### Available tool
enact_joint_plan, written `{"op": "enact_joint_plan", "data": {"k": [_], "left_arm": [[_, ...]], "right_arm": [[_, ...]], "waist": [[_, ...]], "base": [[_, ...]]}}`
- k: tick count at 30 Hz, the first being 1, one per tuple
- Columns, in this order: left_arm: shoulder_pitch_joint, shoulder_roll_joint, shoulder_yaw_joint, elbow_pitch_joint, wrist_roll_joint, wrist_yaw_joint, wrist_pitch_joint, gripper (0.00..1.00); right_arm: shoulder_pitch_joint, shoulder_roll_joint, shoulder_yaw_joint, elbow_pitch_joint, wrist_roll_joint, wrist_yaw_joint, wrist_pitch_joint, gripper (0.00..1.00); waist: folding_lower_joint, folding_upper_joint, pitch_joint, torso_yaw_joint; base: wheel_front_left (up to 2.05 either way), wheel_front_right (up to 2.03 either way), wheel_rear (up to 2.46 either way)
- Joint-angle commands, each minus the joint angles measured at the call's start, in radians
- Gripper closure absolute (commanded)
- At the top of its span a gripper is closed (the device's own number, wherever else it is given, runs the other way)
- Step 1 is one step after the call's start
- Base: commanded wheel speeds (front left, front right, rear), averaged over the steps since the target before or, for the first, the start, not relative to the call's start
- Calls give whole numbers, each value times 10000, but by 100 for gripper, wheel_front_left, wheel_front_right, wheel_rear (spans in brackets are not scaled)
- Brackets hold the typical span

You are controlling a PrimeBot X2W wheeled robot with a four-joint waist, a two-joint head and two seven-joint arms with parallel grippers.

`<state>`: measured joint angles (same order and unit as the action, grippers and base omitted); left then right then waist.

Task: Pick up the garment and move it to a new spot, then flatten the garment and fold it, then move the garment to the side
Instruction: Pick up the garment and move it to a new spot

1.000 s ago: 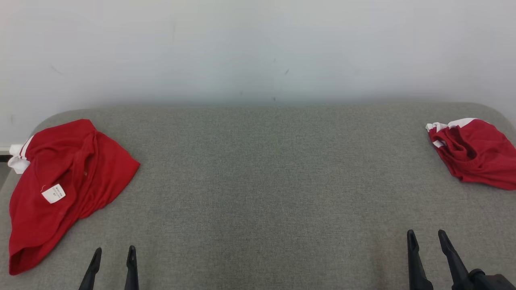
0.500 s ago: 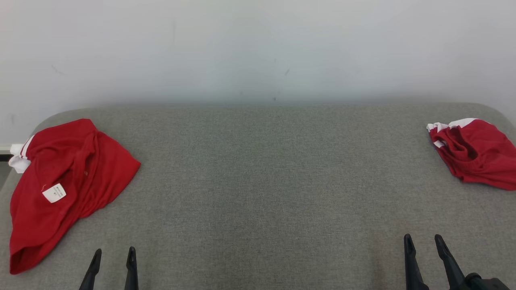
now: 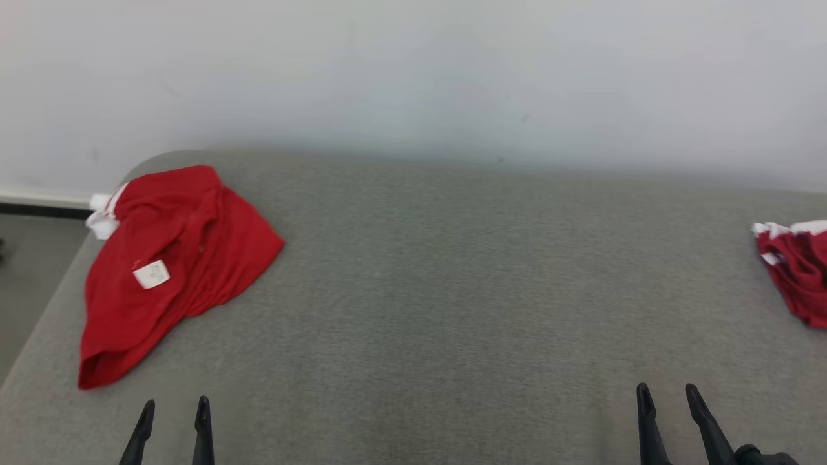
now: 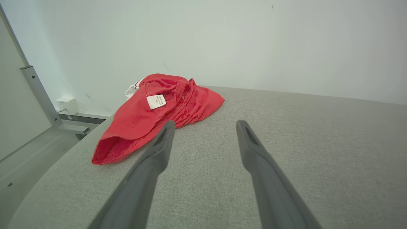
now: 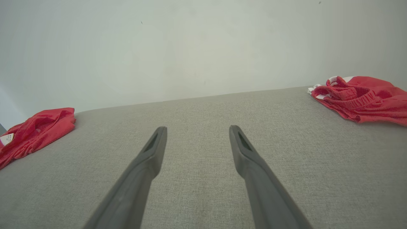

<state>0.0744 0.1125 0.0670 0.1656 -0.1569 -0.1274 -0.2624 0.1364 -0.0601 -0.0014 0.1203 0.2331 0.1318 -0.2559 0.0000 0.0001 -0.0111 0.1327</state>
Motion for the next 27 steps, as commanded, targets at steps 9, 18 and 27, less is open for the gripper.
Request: {"op": "enact_joint_plan", "data": {"k": [9, 18, 27], "left_arm": [[-28, 95, 67, 132, -46, 91, -35, 0], [130, 186, 221, 182, -116, 197, -35, 0], [217, 249, 326, 114, -189, 253, -35, 0]], "right_arm": [[-2, 51, 9, 99, -163, -25, -73, 0], [-68, 59, 157, 210, -284, -25, -68, 0], [-144, 66, 248, 293, -336, -25, -71, 0]], "waist": [[0, -1, 163, 2208], [0, -1, 75, 3319], [0, -1, 74, 3696]], "base": [[0, 0, 0], [0, 0, 0], [0, 0, 0]]}}
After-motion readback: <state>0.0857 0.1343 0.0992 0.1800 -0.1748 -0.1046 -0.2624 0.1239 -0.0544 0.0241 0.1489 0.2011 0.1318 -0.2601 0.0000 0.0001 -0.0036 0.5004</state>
